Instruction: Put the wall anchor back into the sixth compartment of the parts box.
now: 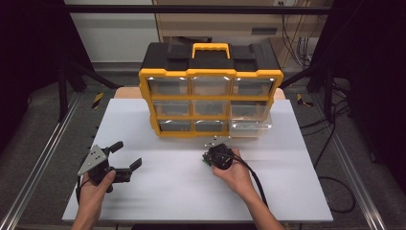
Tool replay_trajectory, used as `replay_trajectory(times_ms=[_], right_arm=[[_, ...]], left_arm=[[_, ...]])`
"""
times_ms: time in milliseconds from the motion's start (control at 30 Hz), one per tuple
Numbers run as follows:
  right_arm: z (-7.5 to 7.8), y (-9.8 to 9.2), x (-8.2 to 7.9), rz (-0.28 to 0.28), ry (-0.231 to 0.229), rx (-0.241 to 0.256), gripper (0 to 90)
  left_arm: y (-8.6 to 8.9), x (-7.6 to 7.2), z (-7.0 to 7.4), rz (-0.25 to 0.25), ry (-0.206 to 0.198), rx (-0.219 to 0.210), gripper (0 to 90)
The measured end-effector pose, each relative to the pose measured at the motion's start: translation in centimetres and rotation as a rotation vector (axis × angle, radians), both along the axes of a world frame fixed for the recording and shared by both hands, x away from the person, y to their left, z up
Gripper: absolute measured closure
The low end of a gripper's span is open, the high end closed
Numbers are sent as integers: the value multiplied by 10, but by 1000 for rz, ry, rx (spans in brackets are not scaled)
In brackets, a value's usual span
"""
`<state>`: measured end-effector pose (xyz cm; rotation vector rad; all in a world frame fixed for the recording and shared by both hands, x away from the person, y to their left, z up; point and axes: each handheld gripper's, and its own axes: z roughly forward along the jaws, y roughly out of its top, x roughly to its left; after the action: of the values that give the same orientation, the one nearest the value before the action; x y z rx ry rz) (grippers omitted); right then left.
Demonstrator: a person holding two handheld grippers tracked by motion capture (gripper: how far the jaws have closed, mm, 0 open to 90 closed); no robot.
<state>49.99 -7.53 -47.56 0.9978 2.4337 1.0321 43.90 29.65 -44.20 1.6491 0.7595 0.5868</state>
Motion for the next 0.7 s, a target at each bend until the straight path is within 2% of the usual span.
replay_trajectory(times_ms=[167,400,700], right_arm=[[18,-2,-13,7,-61,21,849],[51,-11,-31,19,-132,54,849],[90,-26,-43,15,-189,115,849]], left_arm=[[-1,0,0,-3,-2,3,18],[-1,-1,0,-2,-2,4,18],[-1,-1,0,1,-6,3,17]])
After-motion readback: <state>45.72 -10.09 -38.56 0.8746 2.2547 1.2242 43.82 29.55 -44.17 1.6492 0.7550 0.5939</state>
